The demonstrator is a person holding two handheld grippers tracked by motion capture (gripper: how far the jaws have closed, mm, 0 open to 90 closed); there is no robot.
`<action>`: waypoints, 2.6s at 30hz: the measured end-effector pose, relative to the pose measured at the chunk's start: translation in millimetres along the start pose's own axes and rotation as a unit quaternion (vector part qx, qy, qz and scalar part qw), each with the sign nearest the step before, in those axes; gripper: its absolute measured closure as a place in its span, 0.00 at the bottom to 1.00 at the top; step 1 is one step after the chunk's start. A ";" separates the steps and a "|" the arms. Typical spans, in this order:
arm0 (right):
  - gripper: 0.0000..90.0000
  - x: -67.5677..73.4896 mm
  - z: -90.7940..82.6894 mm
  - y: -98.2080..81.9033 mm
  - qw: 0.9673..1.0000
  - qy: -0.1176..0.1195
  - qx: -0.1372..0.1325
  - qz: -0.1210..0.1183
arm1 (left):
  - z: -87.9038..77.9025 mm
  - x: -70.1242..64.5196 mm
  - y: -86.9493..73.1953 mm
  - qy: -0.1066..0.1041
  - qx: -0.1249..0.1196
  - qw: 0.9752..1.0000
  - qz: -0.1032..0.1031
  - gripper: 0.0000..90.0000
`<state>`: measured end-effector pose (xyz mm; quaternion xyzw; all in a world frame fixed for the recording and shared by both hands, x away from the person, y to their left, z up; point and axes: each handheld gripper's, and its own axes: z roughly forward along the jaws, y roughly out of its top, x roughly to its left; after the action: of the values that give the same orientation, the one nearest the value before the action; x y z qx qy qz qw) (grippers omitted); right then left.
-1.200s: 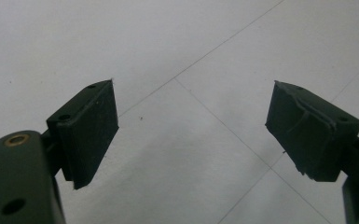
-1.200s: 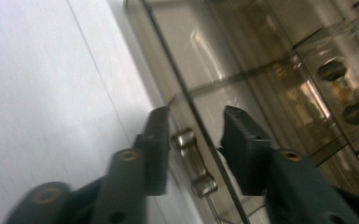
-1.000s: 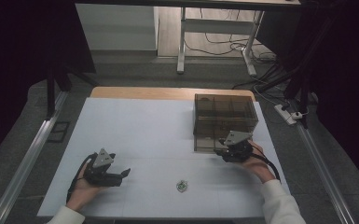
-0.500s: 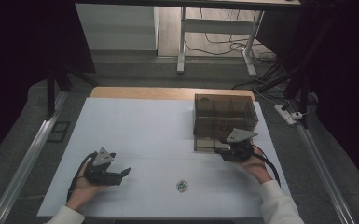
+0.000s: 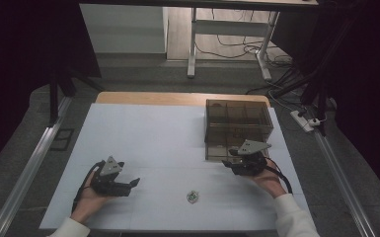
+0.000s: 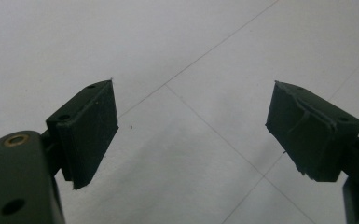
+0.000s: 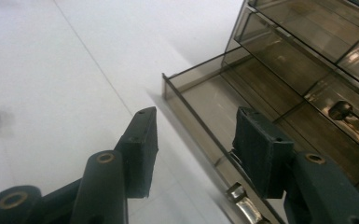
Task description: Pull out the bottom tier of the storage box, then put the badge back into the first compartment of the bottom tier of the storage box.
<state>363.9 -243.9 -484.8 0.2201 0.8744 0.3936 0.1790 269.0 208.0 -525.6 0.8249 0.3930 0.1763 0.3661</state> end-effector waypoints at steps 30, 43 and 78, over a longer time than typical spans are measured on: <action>0.53 33.8 10.2 11.8 0.997 0.065 -0.006 -0.037 | 0.1 -0.9 0.4 0.003 0.001 1.000 0.000 0.18; 0.51 49.7 16.5 17.9 0.993 0.107 -0.003 -0.051 | 1.3 -1.2 0.9 0.001 0.001 1.000 0.001 0.18; 0.49 85.5 34.9 31.7 0.983 0.161 0.019 -0.083 | 3.4 -5.6 2.4 -0.001 0.004 1.000 0.003 0.18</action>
<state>316.9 -158.9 -494.3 0.0837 0.9145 0.3906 0.0640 268.7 201.1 -526.2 0.8277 0.3909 0.1745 0.3629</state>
